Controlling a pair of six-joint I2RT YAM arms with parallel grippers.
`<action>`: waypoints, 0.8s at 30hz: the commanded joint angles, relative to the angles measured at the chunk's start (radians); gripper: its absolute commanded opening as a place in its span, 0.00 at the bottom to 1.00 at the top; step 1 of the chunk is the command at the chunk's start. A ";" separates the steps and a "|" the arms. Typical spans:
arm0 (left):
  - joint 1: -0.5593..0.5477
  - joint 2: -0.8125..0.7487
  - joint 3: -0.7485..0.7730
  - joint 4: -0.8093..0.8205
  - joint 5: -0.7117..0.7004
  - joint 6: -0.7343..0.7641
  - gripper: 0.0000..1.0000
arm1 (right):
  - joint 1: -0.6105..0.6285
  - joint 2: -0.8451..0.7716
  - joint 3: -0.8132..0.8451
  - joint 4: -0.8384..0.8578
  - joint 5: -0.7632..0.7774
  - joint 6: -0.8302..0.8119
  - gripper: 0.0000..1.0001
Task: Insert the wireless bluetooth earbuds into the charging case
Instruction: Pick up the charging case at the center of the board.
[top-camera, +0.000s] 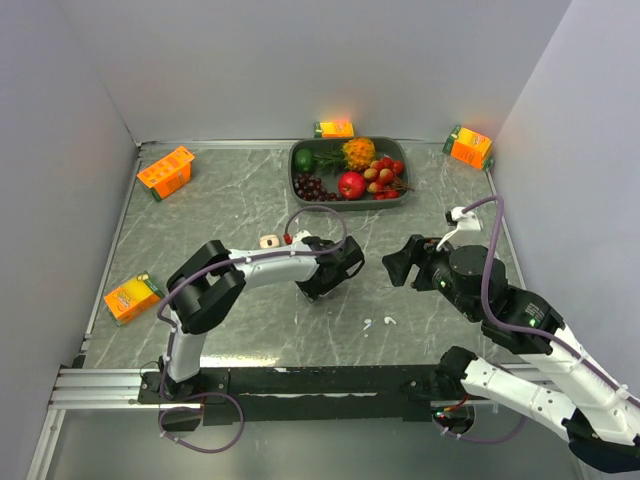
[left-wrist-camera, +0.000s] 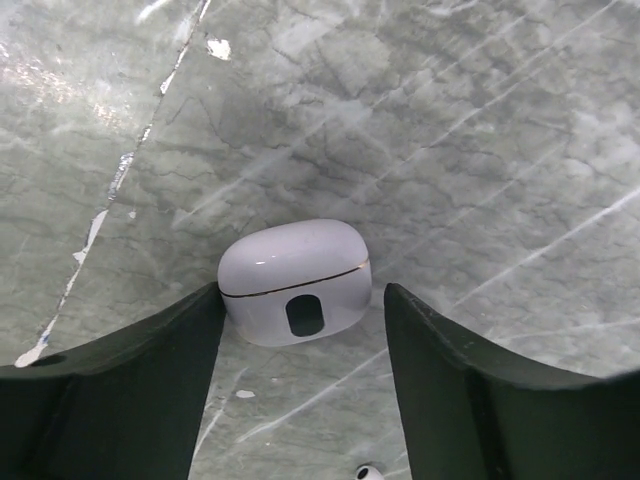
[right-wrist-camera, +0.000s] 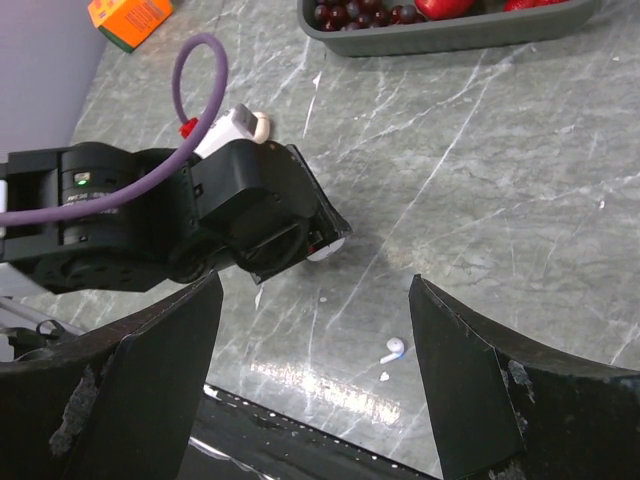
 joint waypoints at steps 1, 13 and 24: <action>0.008 0.108 -0.003 -0.109 0.050 0.017 0.68 | -0.002 -0.045 0.045 0.035 0.000 -0.003 0.83; 0.006 -0.011 -0.169 -0.090 0.022 0.132 0.42 | -0.003 -0.075 0.004 0.050 0.002 -0.006 0.83; -0.150 -0.400 -0.431 0.381 -0.103 0.612 0.01 | -0.003 -0.051 -0.024 0.068 0.008 -0.026 0.83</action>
